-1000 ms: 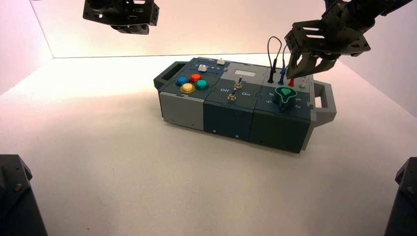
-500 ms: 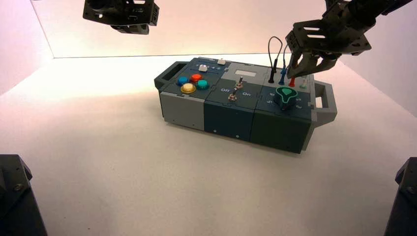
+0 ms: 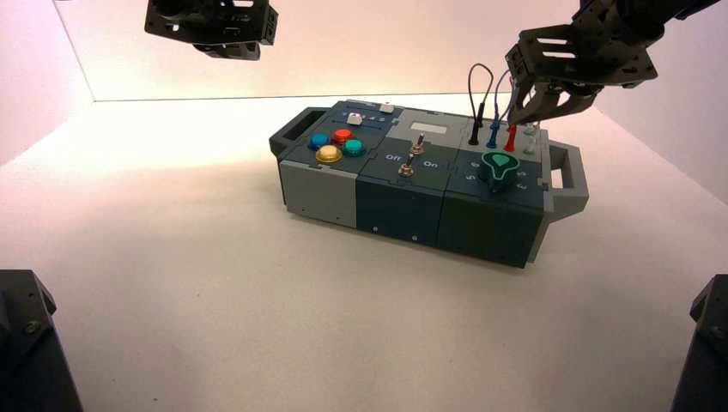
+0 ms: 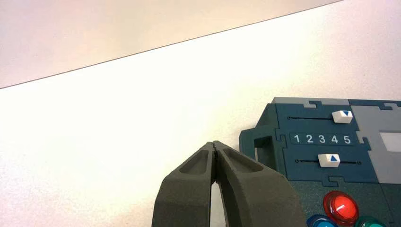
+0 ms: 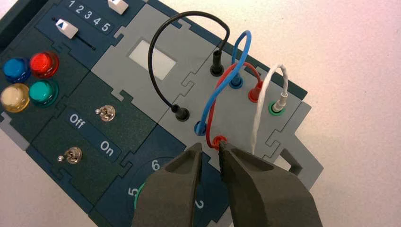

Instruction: Pull the red wire.

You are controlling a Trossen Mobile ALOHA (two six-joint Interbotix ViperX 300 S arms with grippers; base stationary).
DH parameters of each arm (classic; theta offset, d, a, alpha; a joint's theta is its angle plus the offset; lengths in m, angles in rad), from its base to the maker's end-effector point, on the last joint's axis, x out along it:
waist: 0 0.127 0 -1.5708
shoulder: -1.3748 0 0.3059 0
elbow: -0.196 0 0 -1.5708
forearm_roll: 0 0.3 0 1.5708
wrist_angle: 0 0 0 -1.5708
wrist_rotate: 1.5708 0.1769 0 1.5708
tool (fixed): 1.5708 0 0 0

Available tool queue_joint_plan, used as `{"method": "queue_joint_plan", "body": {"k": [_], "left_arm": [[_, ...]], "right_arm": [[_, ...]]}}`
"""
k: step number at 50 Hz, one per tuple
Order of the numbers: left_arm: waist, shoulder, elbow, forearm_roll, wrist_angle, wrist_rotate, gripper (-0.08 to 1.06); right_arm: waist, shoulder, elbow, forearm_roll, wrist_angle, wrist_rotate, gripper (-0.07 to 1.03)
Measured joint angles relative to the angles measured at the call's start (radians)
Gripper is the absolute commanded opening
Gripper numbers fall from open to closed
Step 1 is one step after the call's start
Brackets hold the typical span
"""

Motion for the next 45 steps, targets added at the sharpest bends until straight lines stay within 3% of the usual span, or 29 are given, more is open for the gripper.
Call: {"method": "queue_joint_plan", "body": {"k": [45], "left_arm": [[0.0, 0.0, 0.0, 0.0, -0.002, 0.0, -0.03]], "right_arm": [[-0.011, 0.097, -0.043, -0.011, -0.025, 0.0, 0.28]]}}
